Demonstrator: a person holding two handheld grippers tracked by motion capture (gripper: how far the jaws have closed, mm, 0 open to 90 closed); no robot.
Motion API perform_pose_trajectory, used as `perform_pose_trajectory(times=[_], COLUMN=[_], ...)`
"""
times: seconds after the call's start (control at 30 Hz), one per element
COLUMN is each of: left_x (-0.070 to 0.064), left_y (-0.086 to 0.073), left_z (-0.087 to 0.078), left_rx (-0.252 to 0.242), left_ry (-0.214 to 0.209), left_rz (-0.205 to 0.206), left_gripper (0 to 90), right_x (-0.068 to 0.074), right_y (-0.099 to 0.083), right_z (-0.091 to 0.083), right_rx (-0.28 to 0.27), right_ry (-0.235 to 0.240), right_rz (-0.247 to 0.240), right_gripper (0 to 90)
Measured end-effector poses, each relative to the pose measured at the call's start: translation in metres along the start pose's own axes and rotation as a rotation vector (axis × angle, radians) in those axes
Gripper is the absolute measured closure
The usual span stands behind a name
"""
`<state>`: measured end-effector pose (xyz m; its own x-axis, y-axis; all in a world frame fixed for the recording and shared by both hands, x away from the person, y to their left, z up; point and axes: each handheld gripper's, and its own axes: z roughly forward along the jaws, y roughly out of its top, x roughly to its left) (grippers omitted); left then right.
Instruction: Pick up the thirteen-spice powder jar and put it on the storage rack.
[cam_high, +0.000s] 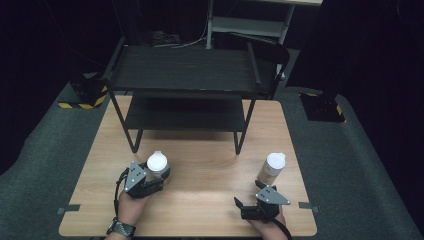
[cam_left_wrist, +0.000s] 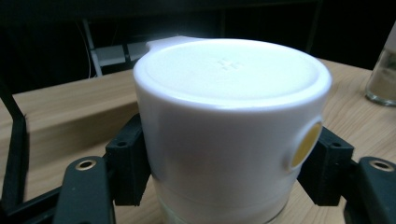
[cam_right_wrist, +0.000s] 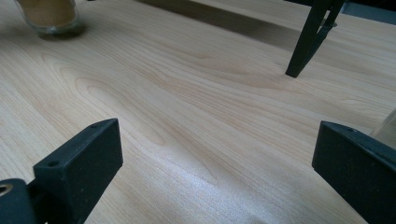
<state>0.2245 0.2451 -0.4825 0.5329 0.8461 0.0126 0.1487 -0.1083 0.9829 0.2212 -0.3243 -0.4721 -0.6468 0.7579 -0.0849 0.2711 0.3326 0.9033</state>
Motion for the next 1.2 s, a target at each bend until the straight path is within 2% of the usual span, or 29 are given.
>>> perform_pose_trajectory(times=[0.17, 0.33, 0.7, 0.83, 0.9, 1.13, 1.17, 1.2], left_x=[0.001, -0.001, -0.002, -0.001, -0.001, 0.002, 0.004, 0.004], left_y=[0.012, 0.023, 0.049, 0.066, 0.068, 0.092, 0.101, 0.101], left_z=[-0.006, -0.011, -0.021, -0.024, -0.024, -0.028, -0.03, -0.03], left_rx=[-0.023, -0.043, -0.077, -0.088, -0.09, -0.108, -0.116, -0.116], left_ry=[-0.015, -0.023, -0.03, -0.03, -0.031, -0.029, -0.029, -0.029], left_rz=[-0.005, 0.018, 0.027, 0.05, 0.049, 0.064, 0.062, 0.062], left_gripper=[30.5, 30.5, 30.5, 30.5, 30.5, 30.5, 30.5, 30.5], right_x=[0.001, 0.001, 0.0, 0.0, 0.0, 0.0, -0.001, -0.001], right_y=[0.0, 0.0, -0.001, -0.001, -0.001, -0.001, -0.002, -0.002], right_z=[0.0, 0.0, 0.0, 0.0, -0.001, -0.001, -0.001, -0.001], right_rx=[0.0, -0.002, -0.005, -0.005, -0.006, -0.007, -0.008, -0.008], right_ry=[-0.004, -0.005, -0.005, -0.005, -0.005, -0.003, -0.003, -0.003], right_rz=[-0.003, -0.001, 0.004, 0.005, 0.007, 0.01, 0.011, 0.011], right_gripper=[1.3, 1.3, 1.3, 1.3, 1.3, 1.3, 1.3, 1.3])
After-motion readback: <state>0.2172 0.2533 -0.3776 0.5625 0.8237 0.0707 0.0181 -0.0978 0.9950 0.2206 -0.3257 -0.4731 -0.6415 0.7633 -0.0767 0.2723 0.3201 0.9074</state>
